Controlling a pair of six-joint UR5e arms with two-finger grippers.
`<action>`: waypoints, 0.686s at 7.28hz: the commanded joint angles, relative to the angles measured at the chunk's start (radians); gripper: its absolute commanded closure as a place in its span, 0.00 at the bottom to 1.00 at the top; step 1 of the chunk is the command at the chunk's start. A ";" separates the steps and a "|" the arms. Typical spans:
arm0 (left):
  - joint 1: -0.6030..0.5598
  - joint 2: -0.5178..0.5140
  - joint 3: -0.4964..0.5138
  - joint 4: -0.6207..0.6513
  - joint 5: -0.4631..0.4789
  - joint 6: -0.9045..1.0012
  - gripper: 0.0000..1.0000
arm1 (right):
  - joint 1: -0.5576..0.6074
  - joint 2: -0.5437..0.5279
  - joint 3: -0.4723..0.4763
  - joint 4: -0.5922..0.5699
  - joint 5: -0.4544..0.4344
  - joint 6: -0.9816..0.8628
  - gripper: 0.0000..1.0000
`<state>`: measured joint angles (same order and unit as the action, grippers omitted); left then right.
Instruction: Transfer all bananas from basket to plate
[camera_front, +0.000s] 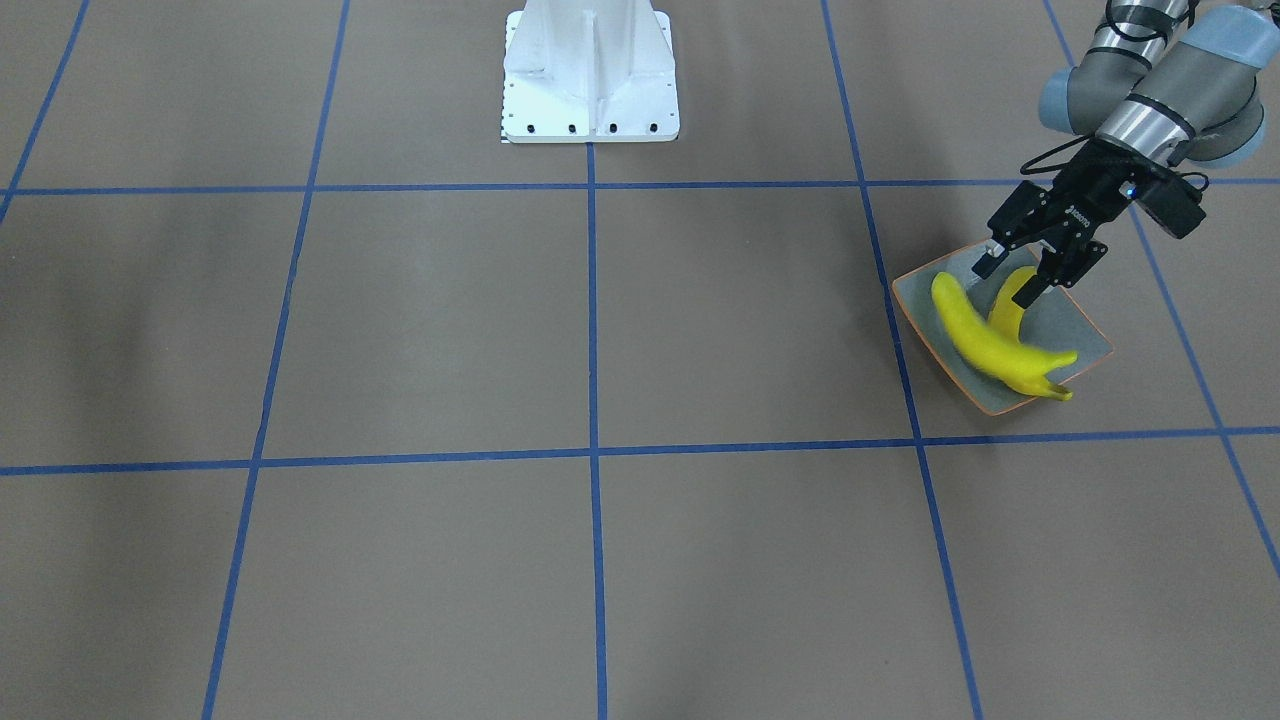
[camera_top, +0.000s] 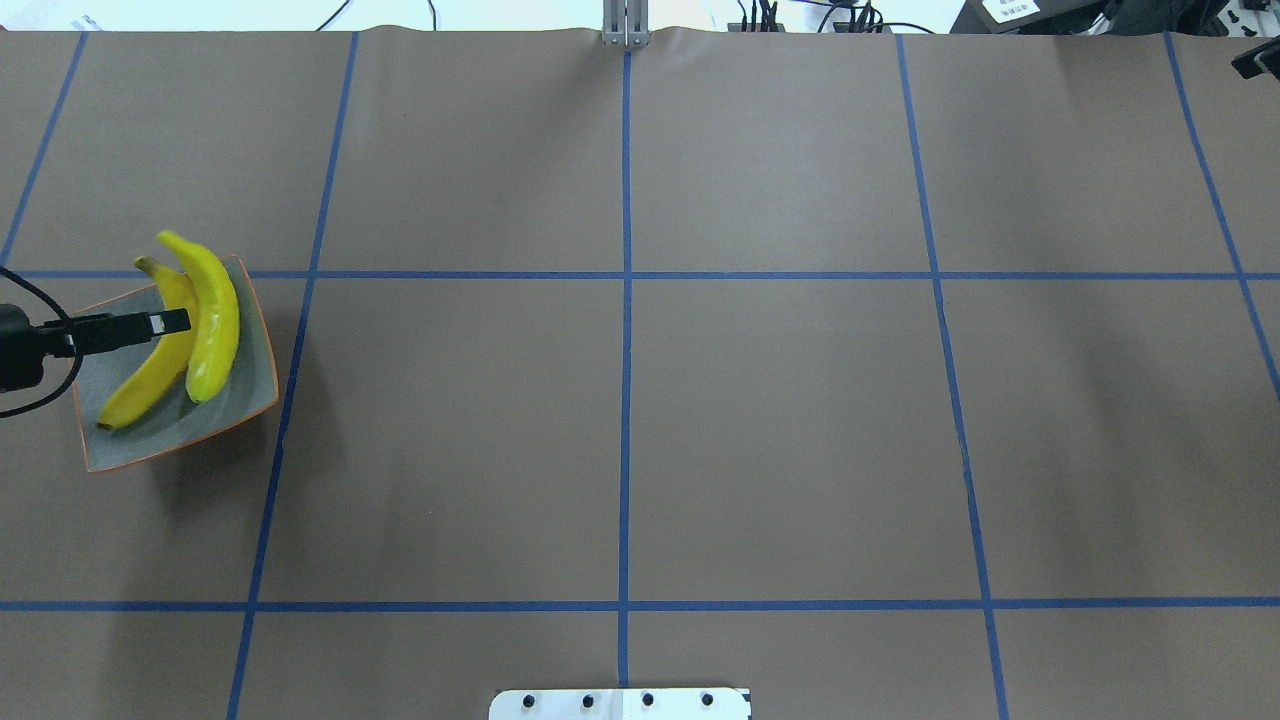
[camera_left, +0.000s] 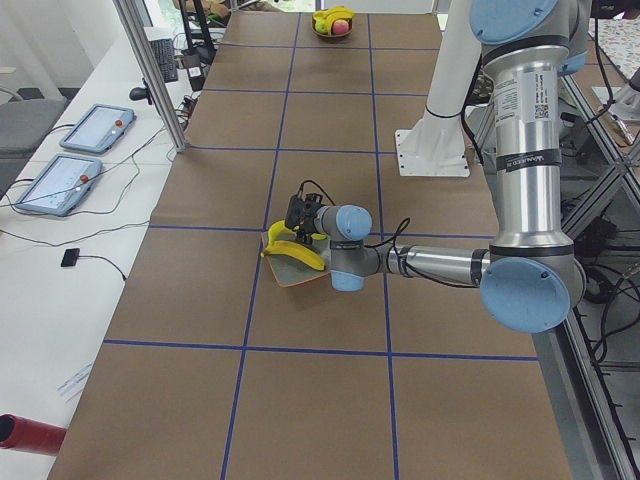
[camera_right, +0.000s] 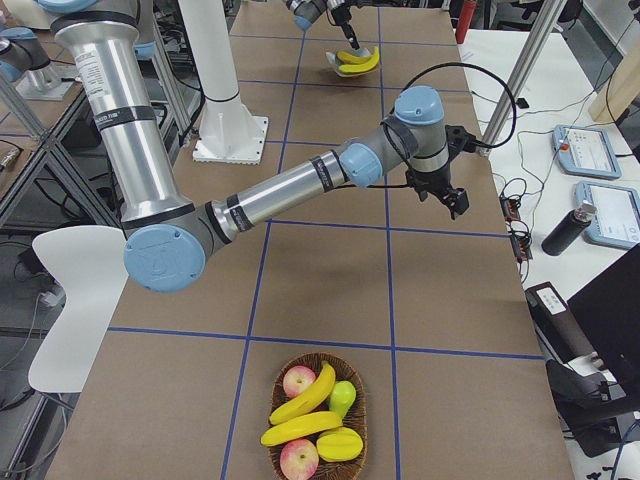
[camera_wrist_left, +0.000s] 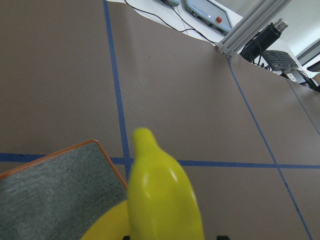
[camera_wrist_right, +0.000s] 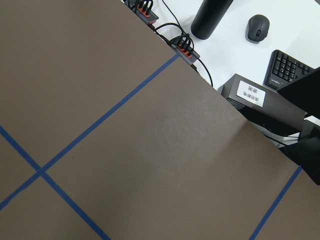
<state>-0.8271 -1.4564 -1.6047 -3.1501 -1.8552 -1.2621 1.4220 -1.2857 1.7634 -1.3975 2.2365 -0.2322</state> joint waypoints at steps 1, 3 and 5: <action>0.000 -0.019 0.023 0.001 -0.001 0.001 0.01 | 0.000 0.002 0.001 0.000 0.000 0.001 0.00; -0.001 -0.019 0.017 0.004 -0.024 0.001 0.01 | 0.000 0.002 0.001 -0.003 0.003 0.002 0.00; -0.071 -0.018 0.011 0.048 -0.131 0.006 0.01 | 0.064 -0.020 -0.008 -0.079 0.046 0.007 0.00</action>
<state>-0.8525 -1.4746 -1.5905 -3.1327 -1.9352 -1.2599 1.4455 -1.2927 1.7607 -1.4197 2.2578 -0.2285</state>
